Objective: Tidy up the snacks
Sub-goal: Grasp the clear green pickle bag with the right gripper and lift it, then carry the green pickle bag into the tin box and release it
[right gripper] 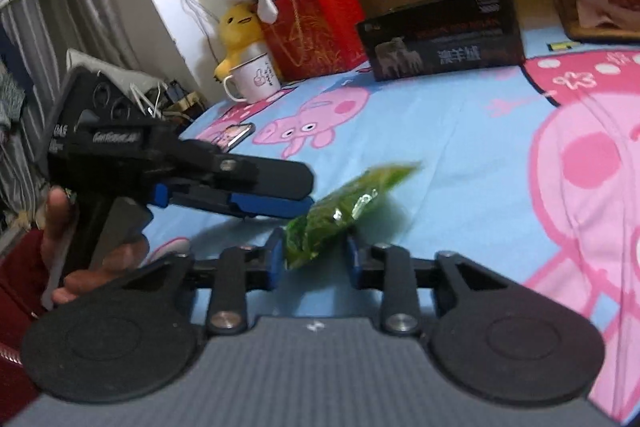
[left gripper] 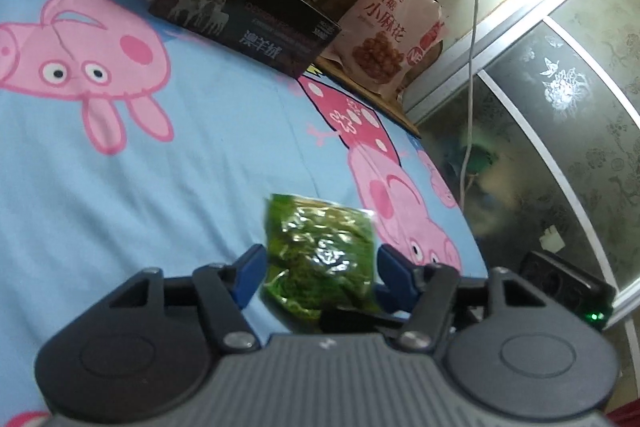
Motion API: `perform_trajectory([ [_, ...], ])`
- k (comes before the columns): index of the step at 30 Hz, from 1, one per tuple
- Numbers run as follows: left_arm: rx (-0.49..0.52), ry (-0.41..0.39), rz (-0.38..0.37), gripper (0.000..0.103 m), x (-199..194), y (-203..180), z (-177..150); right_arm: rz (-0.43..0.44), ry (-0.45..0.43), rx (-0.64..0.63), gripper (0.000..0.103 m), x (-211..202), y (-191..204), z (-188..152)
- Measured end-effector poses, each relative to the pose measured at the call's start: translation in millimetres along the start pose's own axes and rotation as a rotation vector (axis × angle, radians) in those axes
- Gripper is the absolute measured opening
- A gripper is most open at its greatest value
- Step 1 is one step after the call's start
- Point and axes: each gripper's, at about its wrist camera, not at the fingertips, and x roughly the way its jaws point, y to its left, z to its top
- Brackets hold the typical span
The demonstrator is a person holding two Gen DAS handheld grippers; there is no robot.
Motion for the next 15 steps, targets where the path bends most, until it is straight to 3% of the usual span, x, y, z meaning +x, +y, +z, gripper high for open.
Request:
perform_trajectory([
  [2, -0.029, 0.019, -0.026, 0.058, 3, 3, 8, 0.014, -0.021, 0.008, 0.026, -2, -1, 5],
  [6, -0.018, -0.017, -0.057, 0.058, 5, -8, 43, 0.008, -0.087, 0.032, 0.021, -5, -17, 38],
  [11, 0.085, -0.098, -0.024, 0.058, 18, -38, 121, 0.001, -0.191, 0.020, 0.021, 2, -44, 104],
  [15, 0.124, -0.138, 0.047, 0.060, 50, -50, 187, -0.037, -0.240, 0.025, 0.021, 25, -78, 163],
])
